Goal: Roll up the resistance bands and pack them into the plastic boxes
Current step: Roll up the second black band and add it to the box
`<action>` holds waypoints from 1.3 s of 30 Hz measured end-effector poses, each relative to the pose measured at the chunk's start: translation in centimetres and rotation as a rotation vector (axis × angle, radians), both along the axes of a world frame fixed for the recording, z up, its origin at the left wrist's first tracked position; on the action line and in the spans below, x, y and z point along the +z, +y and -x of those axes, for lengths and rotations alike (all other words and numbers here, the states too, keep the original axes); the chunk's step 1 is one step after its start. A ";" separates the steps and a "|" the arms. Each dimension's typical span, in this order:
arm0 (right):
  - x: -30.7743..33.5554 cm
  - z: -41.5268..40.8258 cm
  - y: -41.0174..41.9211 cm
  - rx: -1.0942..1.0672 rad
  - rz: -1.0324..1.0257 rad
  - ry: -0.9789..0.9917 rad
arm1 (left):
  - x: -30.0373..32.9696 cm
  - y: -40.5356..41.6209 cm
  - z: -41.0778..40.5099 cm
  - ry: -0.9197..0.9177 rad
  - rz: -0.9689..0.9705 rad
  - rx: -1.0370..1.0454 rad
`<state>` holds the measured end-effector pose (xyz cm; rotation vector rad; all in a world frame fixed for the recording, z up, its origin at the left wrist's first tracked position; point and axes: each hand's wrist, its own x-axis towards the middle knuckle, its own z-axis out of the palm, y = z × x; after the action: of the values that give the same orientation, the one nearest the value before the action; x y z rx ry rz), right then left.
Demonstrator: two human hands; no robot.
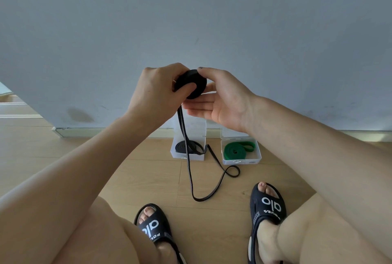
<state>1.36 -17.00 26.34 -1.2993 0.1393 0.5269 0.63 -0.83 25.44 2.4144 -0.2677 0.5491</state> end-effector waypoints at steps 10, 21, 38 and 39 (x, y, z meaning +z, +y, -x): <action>0.1 -0.1 0.3 -0.083 -0.036 -0.046 | -0.3 -0.1 0.1 -0.064 -0.006 -0.034; -0.1 -0.7 0.0 -0.012 0.118 -0.170 | 0.1 -0.1 0.0 -0.072 -0.045 -0.056; -0.1 -0.4 -0.3 -0.024 0.063 -0.112 | 0.3 -0.2 -0.2 0.028 -0.042 -0.067; 0.0 -0.3 -0.4 -0.023 0.021 -0.066 | 0.3 -0.3 -0.1 0.045 -0.022 -0.061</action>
<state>1.64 -17.38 26.30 -1.3329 0.1048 0.4632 0.75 -1.12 25.74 2.4273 -0.3289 0.4666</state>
